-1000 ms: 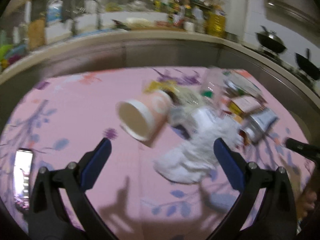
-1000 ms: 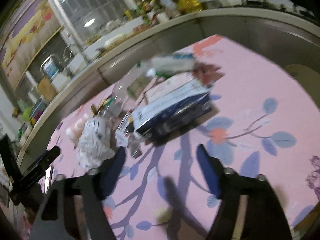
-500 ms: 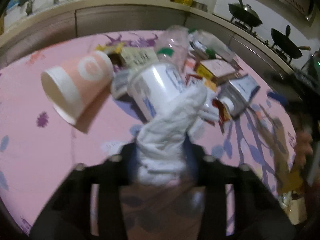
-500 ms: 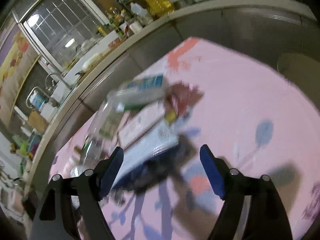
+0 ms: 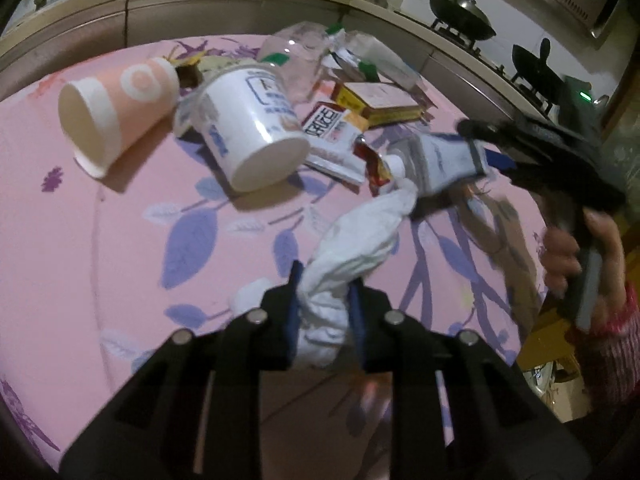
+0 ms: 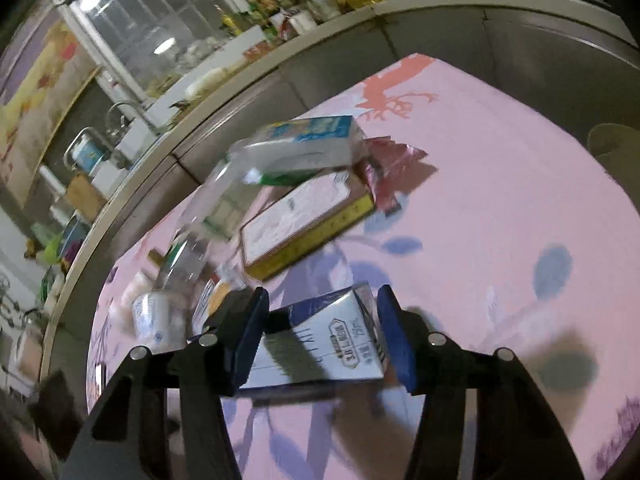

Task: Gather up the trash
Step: 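Grasp the white tissue with the left tool while the right tool grasps the blue carton, then carry tissue and carton to the beige bin and open both tools, then return both tools to the table over the remaining trash, then grasp the white yogurt cup with the left tool while the right tool grasps a wrapper, then carry yogurt cup and wrapper to the bin and release both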

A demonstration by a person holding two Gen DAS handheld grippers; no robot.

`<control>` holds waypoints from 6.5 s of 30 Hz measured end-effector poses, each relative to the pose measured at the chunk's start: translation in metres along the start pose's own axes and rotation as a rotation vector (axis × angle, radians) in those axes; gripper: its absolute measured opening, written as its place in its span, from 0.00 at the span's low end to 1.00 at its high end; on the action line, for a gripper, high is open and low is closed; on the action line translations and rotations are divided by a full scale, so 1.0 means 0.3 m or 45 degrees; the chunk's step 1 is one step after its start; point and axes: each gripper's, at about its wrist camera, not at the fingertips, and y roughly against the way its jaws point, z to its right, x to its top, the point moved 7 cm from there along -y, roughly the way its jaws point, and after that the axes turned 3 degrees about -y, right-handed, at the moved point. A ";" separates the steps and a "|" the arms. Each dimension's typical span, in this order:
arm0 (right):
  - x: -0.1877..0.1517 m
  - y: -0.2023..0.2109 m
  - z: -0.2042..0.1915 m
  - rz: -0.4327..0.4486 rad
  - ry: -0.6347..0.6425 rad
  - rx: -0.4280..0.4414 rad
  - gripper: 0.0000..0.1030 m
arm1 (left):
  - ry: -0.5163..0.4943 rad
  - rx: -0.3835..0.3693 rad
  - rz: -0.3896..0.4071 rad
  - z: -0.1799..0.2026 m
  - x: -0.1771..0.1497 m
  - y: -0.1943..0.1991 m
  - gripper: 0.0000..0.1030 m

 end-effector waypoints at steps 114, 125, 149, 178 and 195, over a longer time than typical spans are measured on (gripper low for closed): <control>-0.101 0.174 -0.030 0.154 -0.092 0.094 0.63 | -0.147 0.521 0.228 0.211 0.339 0.082 0.62; -0.205 0.078 -0.232 0.032 0.061 0.083 0.63 | 0.018 0.562 0.245 -0.060 0.261 0.178 0.62; -0.162 -0.164 -0.277 -0.128 -0.012 0.128 0.60 | 0.266 0.130 0.112 -0.229 0.271 0.043 0.72; -0.144 0.063 -0.132 -0.003 -0.020 0.313 0.00 | 0.111 0.130 0.038 0.024 0.224 0.015 0.58; 0.135 0.366 0.525 0.429 -0.379 0.012 0.00 | -0.398 -0.184 -0.084 0.828 0.560 -0.436 0.58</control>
